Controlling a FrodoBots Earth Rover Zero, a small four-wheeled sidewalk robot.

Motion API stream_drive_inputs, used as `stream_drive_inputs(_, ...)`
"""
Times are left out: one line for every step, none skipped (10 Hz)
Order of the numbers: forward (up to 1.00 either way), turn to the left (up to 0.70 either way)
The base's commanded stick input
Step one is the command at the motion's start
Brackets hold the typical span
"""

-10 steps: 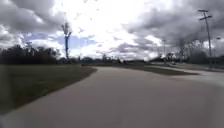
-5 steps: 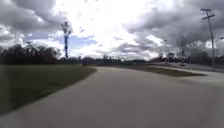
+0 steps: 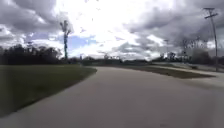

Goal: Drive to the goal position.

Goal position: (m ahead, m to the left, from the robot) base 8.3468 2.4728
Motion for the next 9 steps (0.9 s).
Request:
stream_drive_inputs(1.00, 0.00)
stream_drive_inputs(1.00, 0.00)
stream_drive_inputs(1.00, 0.00)
stream_drive_inputs(1.00, 0.00)
stream_drive_inputs(1.00, 0.00)
stream_drive_inputs(1.00, 0.00)
stream_drive_inputs(1.00, 0.00)
stream_drive_inputs(1.00, 0.00)
stream_drive_inputs(1.00, 0.00)
